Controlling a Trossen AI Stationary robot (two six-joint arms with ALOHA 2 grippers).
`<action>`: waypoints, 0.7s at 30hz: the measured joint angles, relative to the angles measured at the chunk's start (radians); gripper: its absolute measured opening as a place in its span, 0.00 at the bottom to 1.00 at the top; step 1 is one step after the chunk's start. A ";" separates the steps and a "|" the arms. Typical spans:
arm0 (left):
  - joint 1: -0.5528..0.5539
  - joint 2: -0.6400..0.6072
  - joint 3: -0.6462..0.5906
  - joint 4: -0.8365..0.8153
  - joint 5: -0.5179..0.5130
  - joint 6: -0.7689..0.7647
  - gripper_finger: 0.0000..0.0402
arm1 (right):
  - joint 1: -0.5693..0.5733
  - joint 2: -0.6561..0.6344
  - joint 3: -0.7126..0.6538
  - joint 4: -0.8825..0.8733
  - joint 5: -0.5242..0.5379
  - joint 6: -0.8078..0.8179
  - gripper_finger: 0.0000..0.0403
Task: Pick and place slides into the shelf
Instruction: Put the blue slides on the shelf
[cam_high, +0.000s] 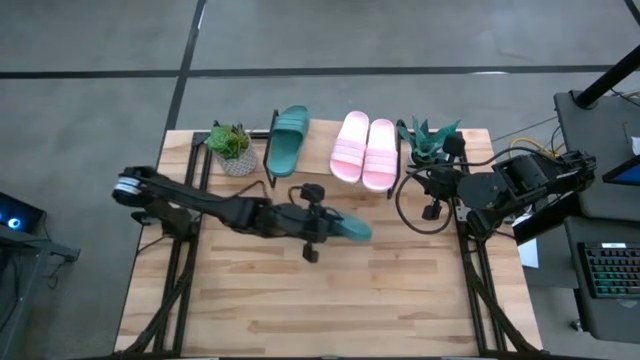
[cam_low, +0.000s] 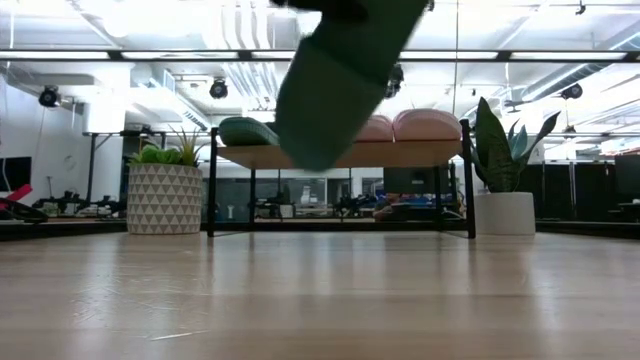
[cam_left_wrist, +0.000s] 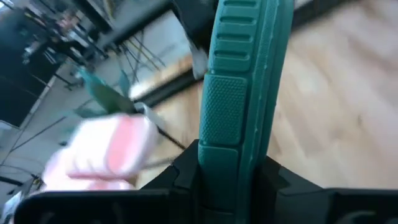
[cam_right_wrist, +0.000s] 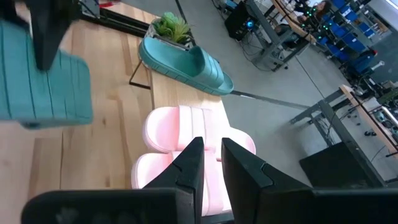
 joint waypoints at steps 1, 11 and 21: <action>-0.001 -0.020 0.000 0.010 0.000 -0.007 0.15 | 0.000 0.000 0.000 0.000 0.000 0.000 0.12; -0.002 -0.127 -0.002 0.168 -0.219 -0.080 0.15 | 0.000 0.000 -0.003 0.042 0.000 0.012 0.12; 0.077 -0.223 -0.006 0.357 -0.316 -0.097 0.14 | 0.001 0.001 -0.200 0.349 0.001 -0.396 0.12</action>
